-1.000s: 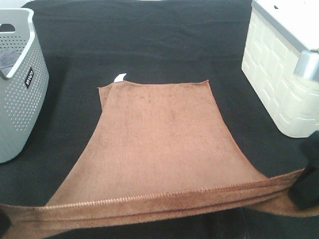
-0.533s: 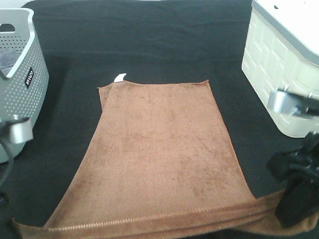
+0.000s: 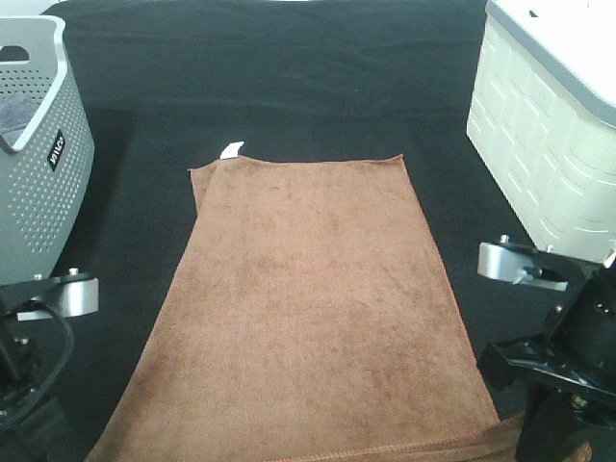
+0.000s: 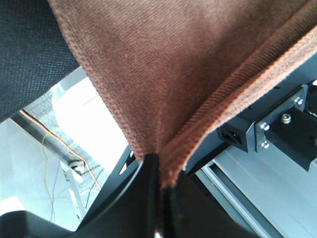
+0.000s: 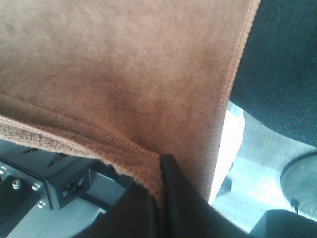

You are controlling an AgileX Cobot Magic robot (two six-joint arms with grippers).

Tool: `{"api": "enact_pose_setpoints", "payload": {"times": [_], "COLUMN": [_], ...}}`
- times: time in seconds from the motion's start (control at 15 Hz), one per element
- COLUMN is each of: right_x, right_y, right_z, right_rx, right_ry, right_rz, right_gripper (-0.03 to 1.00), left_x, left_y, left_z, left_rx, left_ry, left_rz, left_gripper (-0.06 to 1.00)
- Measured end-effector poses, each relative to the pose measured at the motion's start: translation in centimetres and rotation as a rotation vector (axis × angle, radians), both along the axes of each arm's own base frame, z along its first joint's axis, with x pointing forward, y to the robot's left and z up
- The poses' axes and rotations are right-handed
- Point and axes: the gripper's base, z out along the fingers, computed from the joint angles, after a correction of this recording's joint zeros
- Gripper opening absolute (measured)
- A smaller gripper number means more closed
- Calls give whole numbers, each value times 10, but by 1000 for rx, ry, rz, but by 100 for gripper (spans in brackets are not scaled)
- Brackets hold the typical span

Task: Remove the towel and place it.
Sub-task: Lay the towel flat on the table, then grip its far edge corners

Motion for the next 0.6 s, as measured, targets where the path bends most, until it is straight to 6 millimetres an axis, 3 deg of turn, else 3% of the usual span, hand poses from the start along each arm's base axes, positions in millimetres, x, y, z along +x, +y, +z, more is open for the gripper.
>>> {"api": "enact_pose_setpoints", "payload": {"times": [0.6], "right_x": [1], "right_y": [-6], "right_z": [-5], "right_rx": [-41], "right_ry": [-21], "right_rz": [76], "right_gripper": [1], "left_x": [-15], "left_y": [-37], "left_z": [-12], "left_rx": [58], "left_ry": [-63], "left_rz": [-152], "left_gripper": [0]}}
